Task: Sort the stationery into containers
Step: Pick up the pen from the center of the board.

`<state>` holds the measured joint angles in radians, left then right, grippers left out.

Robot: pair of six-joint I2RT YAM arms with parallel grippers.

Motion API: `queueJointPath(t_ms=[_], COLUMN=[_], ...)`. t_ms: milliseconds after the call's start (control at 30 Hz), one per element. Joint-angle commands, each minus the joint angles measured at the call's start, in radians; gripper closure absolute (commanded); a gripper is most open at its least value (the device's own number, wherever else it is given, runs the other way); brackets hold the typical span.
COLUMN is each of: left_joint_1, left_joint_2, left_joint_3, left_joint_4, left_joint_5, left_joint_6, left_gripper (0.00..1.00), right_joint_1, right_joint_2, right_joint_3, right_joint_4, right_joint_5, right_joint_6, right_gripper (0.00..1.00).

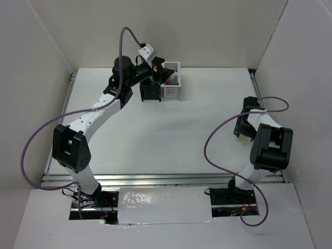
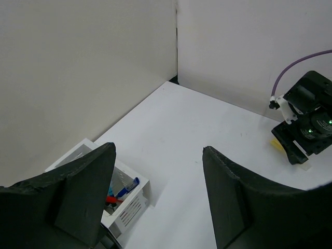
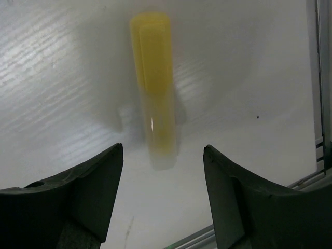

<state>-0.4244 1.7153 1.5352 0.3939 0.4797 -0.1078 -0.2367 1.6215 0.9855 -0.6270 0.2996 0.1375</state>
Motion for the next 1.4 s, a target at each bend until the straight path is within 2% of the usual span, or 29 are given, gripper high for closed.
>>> queueJointPath(t_ms=[0, 400, 633, 900, 1133, 1367], left_joint_1=[-0.005, -0.004, -0.001, 0.010, 0.026, 0.026], left_joint_2=[-0.062, -0.074, -0.079, -0.085, -0.100, -0.105], left_joint_3=[0.020, -0.017, -0.026, -0.033, -0.061, -0.067], left_joint_4=[0.043, 0.060, 0.068, 0.063, 0.079, 0.086], left_joint_5=[0.027, 0.028, 0.031, 0.036, 0.043, 0.043], left_joint_6=[0.005, 0.017, 0.019, 0.020, 0.011, 0.002], left_gripper=[0.20, 0.19, 0.18, 0.18, 0.17, 0.17], right_joint_1=[-0.009, -0.015, -0.016, -0.023, -0.019, -0.016], right_joint_2=[0.031, 0.195, 0.282, 0.365, 0.333, 0.305], right_joint_3=[0.068, 0.208, 0.321, 0.444, 0.424, 0.420], right_joint_4=[0.047, 0.047, -0.010, -0.114, -0.120, -0.131], right_joint_5=[0.003, 0.010, -0.007, -0.089, -0.079, -0.065], right_joint_6=[0.022, 0.010, -0.012, -0.044, -0.035, -0.079], right_gripper=[0.31, 0.34, 0.35, 0.44, 0.33, 0.34])
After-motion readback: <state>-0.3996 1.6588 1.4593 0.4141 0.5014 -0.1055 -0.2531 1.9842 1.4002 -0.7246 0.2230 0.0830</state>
